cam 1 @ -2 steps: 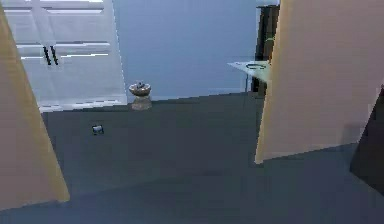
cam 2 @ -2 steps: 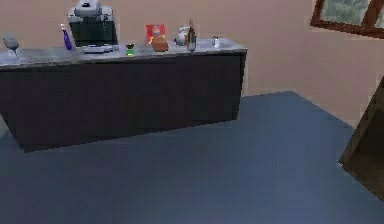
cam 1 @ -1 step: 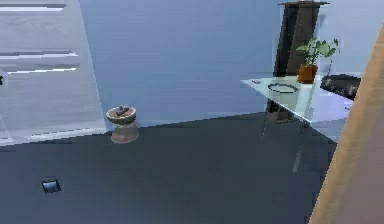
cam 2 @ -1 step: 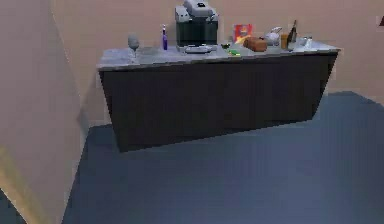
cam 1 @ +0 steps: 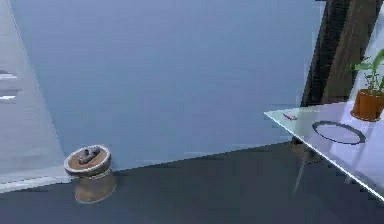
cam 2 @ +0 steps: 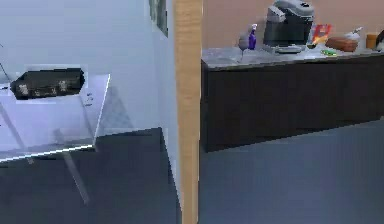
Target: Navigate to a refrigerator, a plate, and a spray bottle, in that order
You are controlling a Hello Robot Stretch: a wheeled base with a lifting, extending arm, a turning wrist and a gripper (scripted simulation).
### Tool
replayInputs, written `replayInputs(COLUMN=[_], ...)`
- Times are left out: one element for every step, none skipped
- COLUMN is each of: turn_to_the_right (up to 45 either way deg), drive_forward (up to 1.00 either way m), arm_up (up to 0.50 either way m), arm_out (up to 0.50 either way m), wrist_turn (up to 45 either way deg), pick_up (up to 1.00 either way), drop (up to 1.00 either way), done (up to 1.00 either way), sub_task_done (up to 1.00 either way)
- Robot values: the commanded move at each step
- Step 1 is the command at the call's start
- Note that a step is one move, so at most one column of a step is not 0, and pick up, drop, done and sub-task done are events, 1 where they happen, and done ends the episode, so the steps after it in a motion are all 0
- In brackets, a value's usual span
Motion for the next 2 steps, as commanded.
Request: replayInputs(turn_to_the_right=[45.0,21.0], drive_forward=[0.0,0.0], arm_up=[0.0,0.0], arm_out=[0.0,0.0], wrist_turn=[0.0,0.0], pick_up=[0.0,0.0], drop=[0.0,0.0], done=[0.0,0.0], sub_task_done=[0.0,0.0])
